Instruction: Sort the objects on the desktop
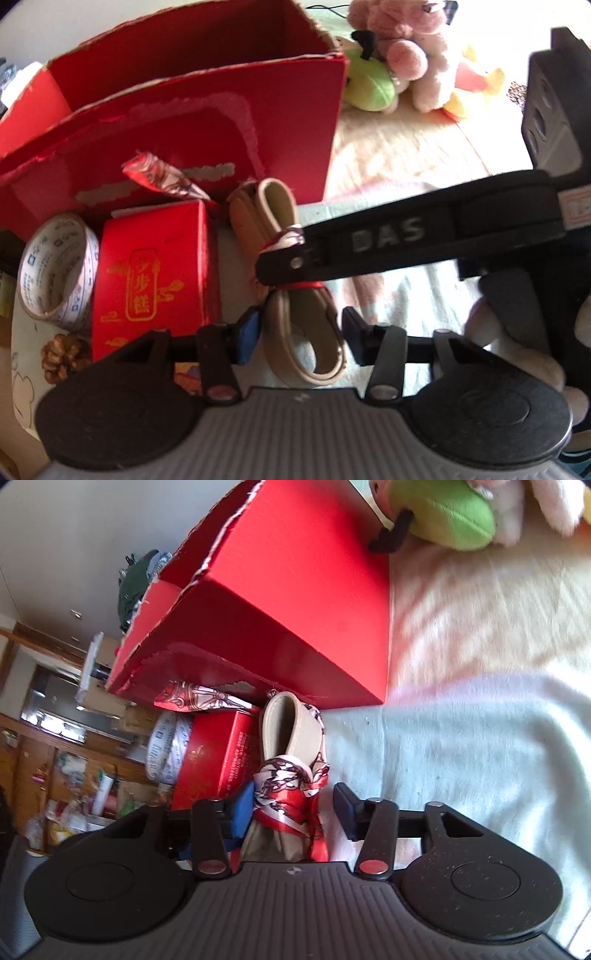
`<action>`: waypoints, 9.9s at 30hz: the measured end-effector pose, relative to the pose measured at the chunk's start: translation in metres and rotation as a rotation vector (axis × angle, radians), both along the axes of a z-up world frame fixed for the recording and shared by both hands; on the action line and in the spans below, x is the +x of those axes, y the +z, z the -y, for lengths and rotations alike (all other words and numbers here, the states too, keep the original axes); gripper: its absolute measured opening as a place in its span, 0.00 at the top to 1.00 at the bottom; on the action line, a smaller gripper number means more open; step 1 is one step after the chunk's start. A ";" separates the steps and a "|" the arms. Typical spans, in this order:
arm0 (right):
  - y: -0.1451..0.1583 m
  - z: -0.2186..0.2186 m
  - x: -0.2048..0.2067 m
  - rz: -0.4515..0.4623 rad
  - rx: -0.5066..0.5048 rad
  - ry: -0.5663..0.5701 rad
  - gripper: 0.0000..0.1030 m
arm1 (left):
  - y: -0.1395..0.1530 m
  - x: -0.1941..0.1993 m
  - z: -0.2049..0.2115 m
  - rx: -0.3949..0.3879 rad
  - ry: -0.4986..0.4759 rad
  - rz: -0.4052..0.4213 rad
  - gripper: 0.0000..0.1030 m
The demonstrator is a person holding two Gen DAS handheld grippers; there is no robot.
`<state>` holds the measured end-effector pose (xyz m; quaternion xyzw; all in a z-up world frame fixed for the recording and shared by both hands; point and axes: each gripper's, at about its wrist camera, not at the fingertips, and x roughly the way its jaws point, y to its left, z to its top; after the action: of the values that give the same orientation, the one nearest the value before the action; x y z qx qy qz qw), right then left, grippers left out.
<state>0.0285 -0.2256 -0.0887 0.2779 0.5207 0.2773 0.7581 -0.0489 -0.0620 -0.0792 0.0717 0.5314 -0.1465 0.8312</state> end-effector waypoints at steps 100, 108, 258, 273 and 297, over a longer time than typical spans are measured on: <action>0.019 -0.151 0.213 -0.326 -0.050 -0.036 0.67 | 0.054 0.192 -0.132 -0.006 -0.069 -0.088 0.58; 0.038 -0.127 0.201 -0.265 -0.091 -0.060 0.68 | 0.059 0.188 -0.128 -0.005 -0.063 -0.079 0.58; 0.019 -0.024 0.006 -0.007 0.128 0.142 0.57 | 0.038 -0.001 -0.090 -0.141 0.285 0.002 0.30; 0.021 -0.001 0.004 -0.038 0.078 0.113 0.56 | 0.030 0.002 -0.058 -0.205 0.166 -0.043 0.21; 0.015 0.120 -0.035 -0.103 -0.021 -0.235 0.45 | 0.025 0.013 0.092 -0.089 -0.256 -0.030 0.17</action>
<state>-0.0068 -0.3457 -0.0734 0.3430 0.5255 0.1664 0.7606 -0.0360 -0.1539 -0.0547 0.0998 0.5232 -0.2756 0.8002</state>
